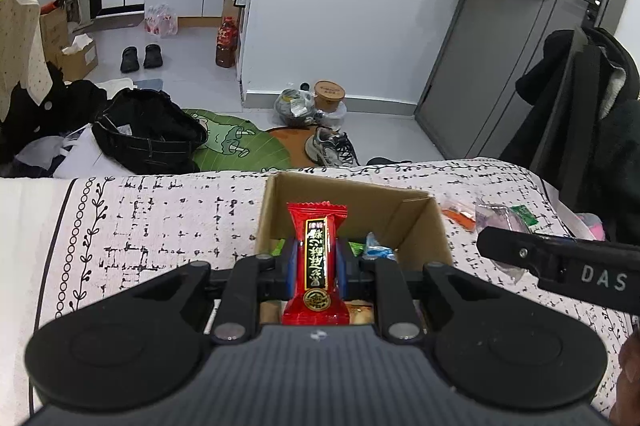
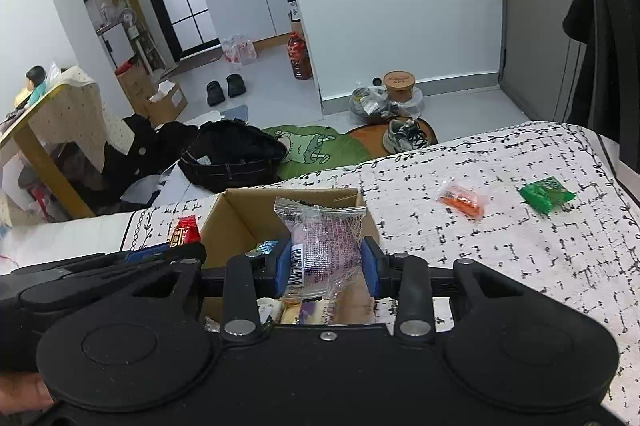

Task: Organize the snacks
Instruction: 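Carry the red candy bar and clear packet into the box and open both tools, then move both tools back from the box toward the orange and green packets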

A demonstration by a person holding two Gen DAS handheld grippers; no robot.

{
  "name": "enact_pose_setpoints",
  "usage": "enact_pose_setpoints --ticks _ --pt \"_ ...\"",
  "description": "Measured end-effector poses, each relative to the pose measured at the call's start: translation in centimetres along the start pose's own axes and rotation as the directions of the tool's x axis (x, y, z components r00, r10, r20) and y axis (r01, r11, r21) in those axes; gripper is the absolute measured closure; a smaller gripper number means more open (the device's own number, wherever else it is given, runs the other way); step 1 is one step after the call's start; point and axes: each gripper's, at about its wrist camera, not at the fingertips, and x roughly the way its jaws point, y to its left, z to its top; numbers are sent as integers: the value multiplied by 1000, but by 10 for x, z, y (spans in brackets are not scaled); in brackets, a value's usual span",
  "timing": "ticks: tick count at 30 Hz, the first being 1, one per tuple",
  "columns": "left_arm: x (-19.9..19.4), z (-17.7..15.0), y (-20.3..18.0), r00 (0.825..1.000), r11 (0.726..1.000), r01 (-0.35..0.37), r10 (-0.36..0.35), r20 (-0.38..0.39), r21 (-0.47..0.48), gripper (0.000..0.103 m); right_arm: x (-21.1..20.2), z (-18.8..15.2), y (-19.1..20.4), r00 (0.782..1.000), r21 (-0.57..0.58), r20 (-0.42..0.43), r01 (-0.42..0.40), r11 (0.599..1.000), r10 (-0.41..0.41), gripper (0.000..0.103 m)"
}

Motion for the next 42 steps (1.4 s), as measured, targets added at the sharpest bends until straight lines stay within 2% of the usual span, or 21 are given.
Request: enact_pose_setpoints --ticks 7,14,19,23,28,30,33,36,42 --pt "9 -1 17 1000 999 -14 14 -2 -48 81 17 -5 16 1000 -16 -28 -13 1000 12 68" --pt "5 -3 22 1000 999 -12 12 0 -52 78 29 -4 28 999 -17 -30 -23 1000 22 67" --pt "-2 -3 19 1000 999 -17 17 1 -41 75 33 1 25 998 12 -29 -50 999 51 58" --pt "-5 -5 10 1000 1000 -24 24 5 -5 59 24 -1 16 999 24 -16 -30 999 31 51" --pt "-5 -9 -5 1000 999 -13 13 -15 39 45 10 -10 0 1000 30 -24 6 1000 -5 43" --pt "-5 -10 -10 1000 999 -10 11 -20 44 33 4 -13 -9 999 33 -22 23 999 -23 40" --pt "-8 -11 -20 1000 999 -16 17 -10 52 22 -6 -14 -23 999 32 -18 41 999 -41 38" --pt "-8 -12 -29 1000 998 -13 14 -11 58 17 -15 -15 -38 998 32 -14 64 997 -63 33" --pt "-9 -10 -45 1000 999 -2 3 -18 53 16 -32 -11 -63 994 41 6 109 993 -110 23"
